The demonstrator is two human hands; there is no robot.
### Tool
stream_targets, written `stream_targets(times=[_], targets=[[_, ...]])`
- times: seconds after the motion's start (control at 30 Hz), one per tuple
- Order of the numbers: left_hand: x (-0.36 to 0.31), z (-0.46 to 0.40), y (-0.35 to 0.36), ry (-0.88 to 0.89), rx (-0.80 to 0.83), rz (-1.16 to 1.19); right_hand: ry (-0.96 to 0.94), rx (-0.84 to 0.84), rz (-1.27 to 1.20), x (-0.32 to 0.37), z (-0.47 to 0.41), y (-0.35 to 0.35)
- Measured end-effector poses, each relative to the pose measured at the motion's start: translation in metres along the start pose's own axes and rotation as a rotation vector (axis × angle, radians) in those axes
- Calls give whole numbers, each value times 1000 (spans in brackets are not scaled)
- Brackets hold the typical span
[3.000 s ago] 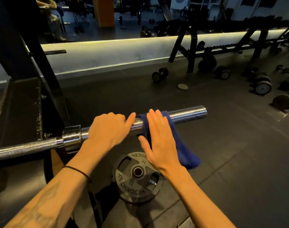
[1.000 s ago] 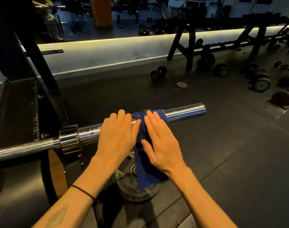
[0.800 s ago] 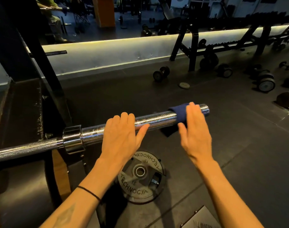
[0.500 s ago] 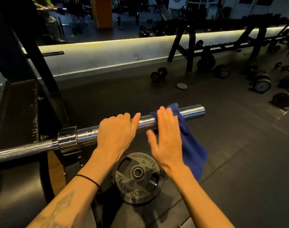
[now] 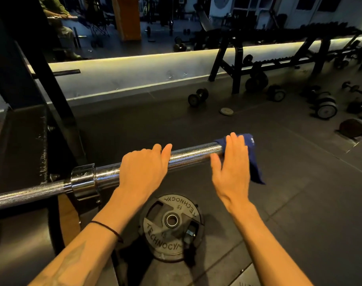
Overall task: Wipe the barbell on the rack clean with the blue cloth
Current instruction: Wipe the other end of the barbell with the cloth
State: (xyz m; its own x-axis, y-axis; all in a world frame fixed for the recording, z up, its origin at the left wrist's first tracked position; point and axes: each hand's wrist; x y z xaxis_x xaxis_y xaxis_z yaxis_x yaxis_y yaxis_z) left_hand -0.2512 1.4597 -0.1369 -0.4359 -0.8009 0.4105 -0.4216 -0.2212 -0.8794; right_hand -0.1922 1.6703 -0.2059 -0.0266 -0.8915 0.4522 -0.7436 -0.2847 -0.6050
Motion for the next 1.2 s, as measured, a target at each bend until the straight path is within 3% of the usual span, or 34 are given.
stream_targets(times=[0.07,0.13,0.23,0.43,0.57,0.7,0.83,1.03,1.2], targets=[[-6,5,4,-25,-47,-4,-111,63,-47,26,13,9],[-8,7,4,-127,-104,143,-268,163,-72,37,24,12],[-12,11,10,-178,-188,244,-401,207,-6,20,15,6],[-22,31,24,-169,-154,232,-67,111,78,-46,-18,-13],[-25,29,22,-192,-118,223,109,23,-30,-18,-17,-2],[-21,21,22,-208,-134,267,-114,116,-101,34,16,13],[-11,11,20,-169,-165,284,-335,196,-31,14,17,5],[1,0,9,-219,-137,411,-41,61,29,-45,-9,-11],[1,-12,2,-238,-35,357,111,-24,-61,-6,-9,4]])
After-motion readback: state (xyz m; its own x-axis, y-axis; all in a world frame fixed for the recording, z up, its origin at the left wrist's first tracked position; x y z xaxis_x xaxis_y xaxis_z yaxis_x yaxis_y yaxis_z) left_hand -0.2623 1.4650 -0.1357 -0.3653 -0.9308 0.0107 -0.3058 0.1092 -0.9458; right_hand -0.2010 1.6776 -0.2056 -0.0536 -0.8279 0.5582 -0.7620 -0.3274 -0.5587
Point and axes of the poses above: each hand's wrist, its own z-axis away from the middle knuckle, its own y-axis out of the palm, x = y × z, and after that the axes turned 3 degrees about -y, right-handed
